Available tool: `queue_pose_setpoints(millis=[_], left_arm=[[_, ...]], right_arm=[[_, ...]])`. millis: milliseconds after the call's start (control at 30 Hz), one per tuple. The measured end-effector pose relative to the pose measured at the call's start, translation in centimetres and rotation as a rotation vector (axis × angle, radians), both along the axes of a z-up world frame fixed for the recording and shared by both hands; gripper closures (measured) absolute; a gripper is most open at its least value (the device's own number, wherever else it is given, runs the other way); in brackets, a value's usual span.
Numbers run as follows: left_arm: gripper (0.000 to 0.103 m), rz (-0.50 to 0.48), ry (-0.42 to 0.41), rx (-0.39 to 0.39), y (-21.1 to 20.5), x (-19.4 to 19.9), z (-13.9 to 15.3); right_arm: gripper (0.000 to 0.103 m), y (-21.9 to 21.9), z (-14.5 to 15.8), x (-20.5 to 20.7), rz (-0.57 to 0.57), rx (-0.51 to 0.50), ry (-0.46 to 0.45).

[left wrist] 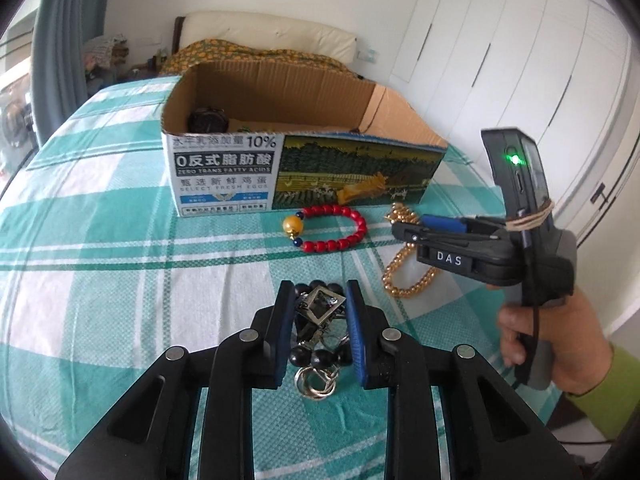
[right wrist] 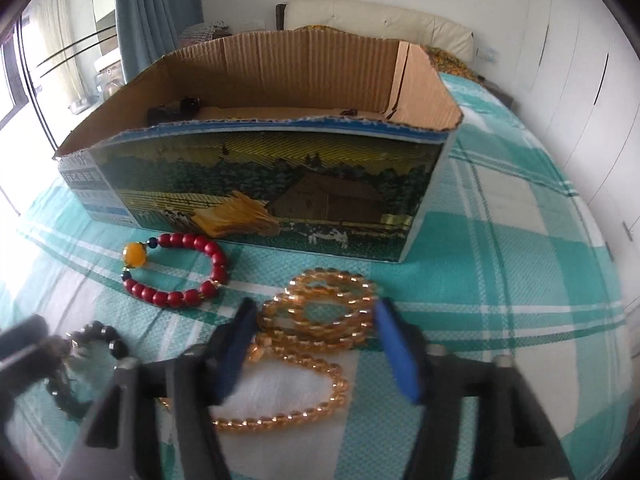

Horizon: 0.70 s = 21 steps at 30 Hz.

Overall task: Organize jewelry
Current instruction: 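Close the left tool on the silver charms while the right tool grasps the gold bead necklace, then carry the silver charms and gold necklace into the cardboard box with both tools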

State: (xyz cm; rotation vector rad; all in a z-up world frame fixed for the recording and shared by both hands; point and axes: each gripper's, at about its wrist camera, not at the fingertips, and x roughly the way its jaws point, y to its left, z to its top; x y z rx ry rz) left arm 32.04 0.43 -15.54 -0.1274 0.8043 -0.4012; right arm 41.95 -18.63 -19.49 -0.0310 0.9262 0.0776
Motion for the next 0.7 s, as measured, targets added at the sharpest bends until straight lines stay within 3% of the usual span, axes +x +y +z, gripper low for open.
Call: queue_pose_setpoints(millis=[133, 367, 700], left_arm=[[0.079, 0.02, 0.003, -0.079, 2.3, -0.6, 1.9], [0.079, 0.054, 0.015, -0.22, 5.5, -1.0, 4.6], [0.079, 0.075, -0.043, -0.192, 6.0, -2.0, 7.9]], right_arm=[[0.095, -1.9, 1.1, -1.5, -0.011, 0.103, -0.03], [0.095, -3.0, 4.8, -5.1, 0.02, 0.167, -0.105], [0.095, -2.8, 9.5, -8.2, 0.097, 0.254, -0.156]])
